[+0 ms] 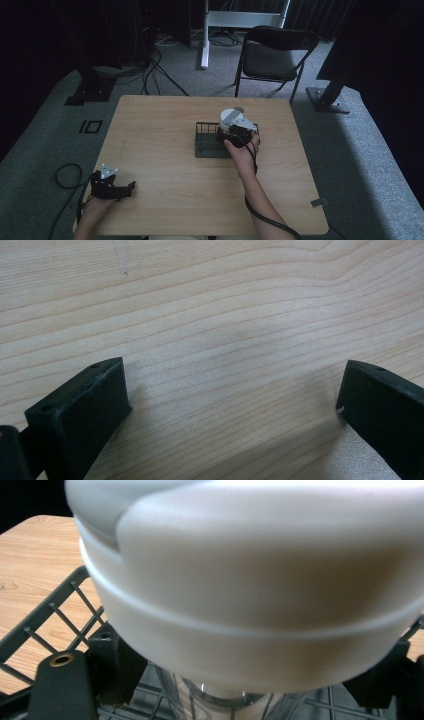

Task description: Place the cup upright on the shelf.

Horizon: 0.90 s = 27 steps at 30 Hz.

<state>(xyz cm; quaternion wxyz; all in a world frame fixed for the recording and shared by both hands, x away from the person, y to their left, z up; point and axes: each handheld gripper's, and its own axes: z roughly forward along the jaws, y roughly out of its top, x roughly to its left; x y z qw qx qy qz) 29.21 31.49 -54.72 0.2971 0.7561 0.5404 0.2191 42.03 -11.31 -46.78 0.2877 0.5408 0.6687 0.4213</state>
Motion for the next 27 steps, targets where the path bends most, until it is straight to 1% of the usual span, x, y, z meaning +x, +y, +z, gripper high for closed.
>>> {"api": "performKeyframes", "payload": {"at_steps": [27], "left_arm": [[315,292,-547,5,2011,582,1436]], "right_arm": [[-109,-473,428,1450,994,1897,184]]}}
